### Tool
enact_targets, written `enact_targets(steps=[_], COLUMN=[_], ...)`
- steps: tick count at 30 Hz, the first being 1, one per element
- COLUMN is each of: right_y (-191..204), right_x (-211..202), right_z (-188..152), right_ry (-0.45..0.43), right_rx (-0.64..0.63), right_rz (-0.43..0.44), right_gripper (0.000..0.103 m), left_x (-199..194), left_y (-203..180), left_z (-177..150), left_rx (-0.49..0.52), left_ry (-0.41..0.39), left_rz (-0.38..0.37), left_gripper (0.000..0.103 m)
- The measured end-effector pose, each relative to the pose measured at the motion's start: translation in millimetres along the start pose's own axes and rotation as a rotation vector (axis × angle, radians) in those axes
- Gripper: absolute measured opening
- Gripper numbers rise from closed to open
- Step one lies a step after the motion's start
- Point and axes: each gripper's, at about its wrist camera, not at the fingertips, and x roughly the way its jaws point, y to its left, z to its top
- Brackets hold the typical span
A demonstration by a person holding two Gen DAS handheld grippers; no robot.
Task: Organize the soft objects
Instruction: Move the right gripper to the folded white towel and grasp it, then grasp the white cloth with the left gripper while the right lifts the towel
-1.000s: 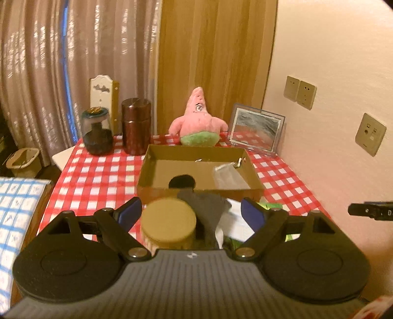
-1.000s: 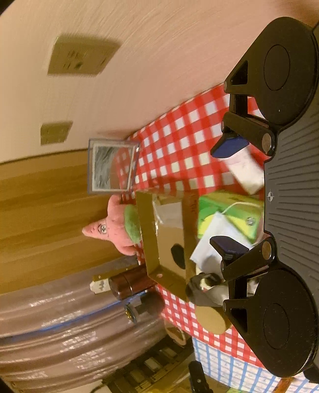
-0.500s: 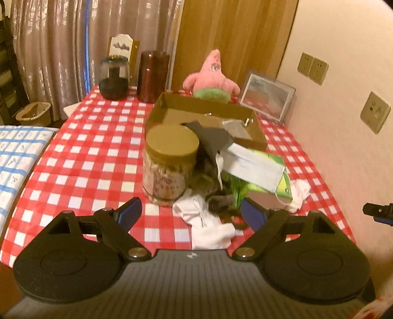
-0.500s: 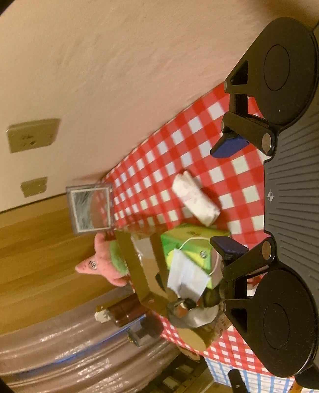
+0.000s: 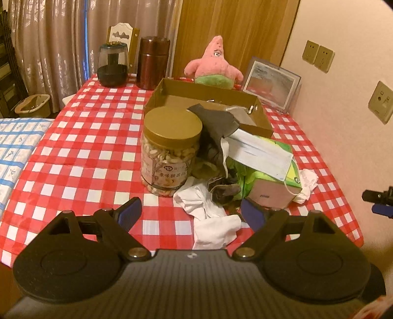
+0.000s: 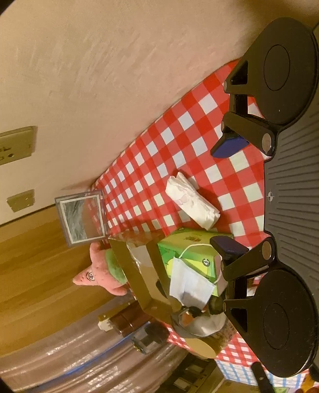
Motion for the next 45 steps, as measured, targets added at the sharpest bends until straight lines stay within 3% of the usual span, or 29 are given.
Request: enact_targets(steps=[15,30,37,41,45], right_y=[-10,-13,-1,2,9], right_x=[100,180,190,185,163], right_z=[12,18,21,19,18], right_ry=[0.087,0.152,0.156,0.164,0.142], right_rx=[0.135,0.172,0.113,0.090,0.016], right_rz=[-0.016,-0.015,-0.051,-0.035,-0.064], right_gripper=[0.069,0.059,0.020,0.012,0.010], left_x=[60,111,116,115,113], left_y=[2,2,6,8,7], left_z=[-1,6,4,0,-5], left_rx=[-0.021,-0.078,-0.090,-0.085,-0.058], left_ry=[0.082,0.125,0.139,0.148,0.161], left_rz=[0.007,0.043,0.045,0.044,0.028], left_gripper=[0.086,0.086,0.086,0.086,0.086])
